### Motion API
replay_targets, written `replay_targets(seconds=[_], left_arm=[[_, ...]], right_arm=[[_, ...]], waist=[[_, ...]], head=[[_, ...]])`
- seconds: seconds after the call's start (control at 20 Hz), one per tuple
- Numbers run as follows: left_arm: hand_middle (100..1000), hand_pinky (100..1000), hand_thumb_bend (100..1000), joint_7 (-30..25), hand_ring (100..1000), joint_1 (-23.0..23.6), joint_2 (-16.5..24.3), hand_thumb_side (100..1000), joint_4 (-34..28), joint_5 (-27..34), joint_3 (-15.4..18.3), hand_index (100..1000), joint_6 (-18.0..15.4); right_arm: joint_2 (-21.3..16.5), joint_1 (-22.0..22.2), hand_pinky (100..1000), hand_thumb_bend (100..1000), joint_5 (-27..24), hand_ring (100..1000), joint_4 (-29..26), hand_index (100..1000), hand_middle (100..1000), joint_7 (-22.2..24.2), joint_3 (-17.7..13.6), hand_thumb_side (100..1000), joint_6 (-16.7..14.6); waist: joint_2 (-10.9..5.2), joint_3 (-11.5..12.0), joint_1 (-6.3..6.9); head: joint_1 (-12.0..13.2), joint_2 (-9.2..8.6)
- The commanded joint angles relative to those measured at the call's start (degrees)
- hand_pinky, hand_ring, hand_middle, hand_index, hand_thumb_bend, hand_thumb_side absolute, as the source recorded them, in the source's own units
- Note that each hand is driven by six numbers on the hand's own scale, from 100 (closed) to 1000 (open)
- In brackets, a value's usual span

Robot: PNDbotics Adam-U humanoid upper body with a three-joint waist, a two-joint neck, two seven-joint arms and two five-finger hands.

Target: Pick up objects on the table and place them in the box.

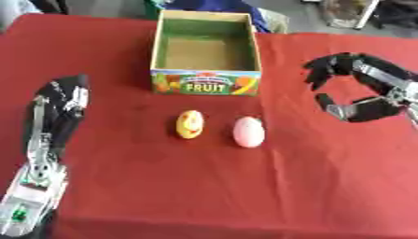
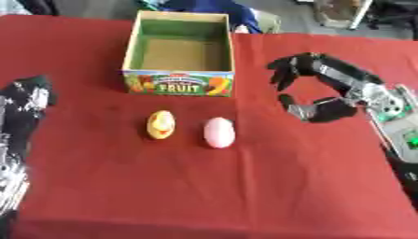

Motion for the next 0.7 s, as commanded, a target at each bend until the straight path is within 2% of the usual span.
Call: replay_targets(seconds=[0.05,0.7], left_arm=[[541,621,266,-0.2,588,-0.3,0.6,532,-0.8,0.1,-0.1,654,-0.1],[541,621,266,-0.3,588,-0.2,0.6,533,-0.8,0.1,-0.2,654,-0.1]], right_arm=[[-1.4,-1.7,661,100,2.5,634,0.0,890,670,0.6,0.4,149,-1.8],[0.2,-4.9,679,100,11.2,656,1.1,891,689,1.3,4.4,225,-8.2]], waist=[[-0.87,0.1,0.07],[-0.87,0.3,0.06]], head=[[-0.2,0.29],[-0.4,0.29]])
